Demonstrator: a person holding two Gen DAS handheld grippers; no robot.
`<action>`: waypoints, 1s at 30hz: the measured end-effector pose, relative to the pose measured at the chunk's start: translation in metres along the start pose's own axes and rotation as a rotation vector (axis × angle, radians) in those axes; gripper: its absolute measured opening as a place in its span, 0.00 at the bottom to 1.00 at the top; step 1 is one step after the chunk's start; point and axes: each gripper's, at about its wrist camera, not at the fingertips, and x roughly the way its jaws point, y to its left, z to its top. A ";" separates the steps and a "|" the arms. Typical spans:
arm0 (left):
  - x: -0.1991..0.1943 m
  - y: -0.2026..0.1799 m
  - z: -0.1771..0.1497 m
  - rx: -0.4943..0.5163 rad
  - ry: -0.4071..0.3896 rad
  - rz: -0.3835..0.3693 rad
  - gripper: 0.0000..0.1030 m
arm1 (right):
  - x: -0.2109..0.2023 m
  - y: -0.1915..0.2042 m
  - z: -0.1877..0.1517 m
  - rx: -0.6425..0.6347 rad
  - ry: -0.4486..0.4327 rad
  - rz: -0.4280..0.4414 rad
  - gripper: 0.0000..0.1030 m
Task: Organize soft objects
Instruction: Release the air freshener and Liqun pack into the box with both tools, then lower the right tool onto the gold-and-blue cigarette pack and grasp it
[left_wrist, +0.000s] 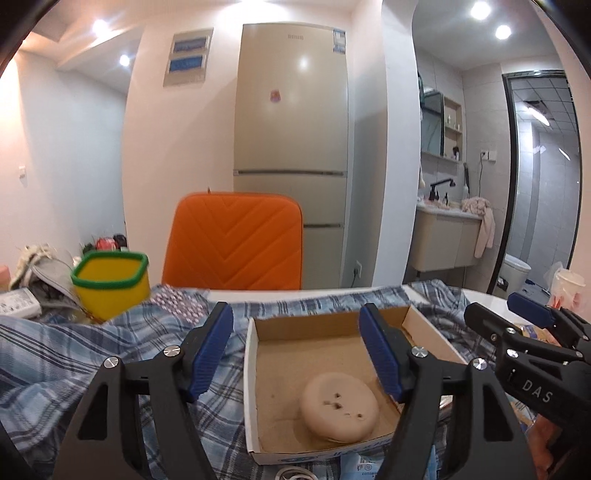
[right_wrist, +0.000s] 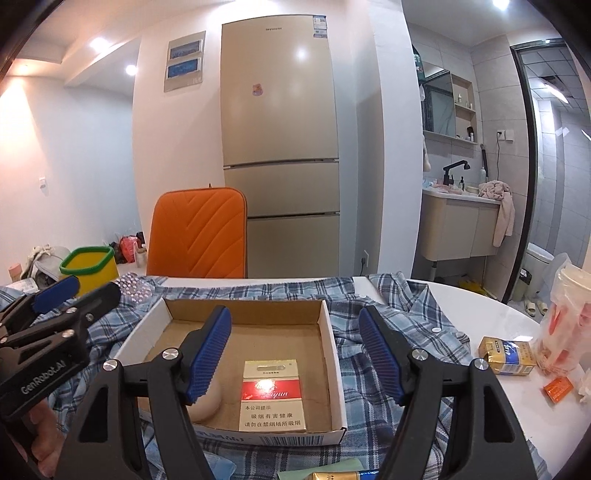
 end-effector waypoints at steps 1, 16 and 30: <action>-0.004 0.000 0.002 0.002 -0.012 -0.003 0.67 | -0.003 -0.001 0.002 0.002 -0.006 0.002 0.72; -0.097 -0.013 0.019 -0.005 -0.253 -0.090 1.00 | -0.098 -0.030 0.027 -0.004 -0.252 -0.042 0.85; -0.103 -0.034 -0.011 0.059 -0.263 -0.090 1.00 | -0.125 -0.059 -0.008 0.000 -0.242 -0.119 1.00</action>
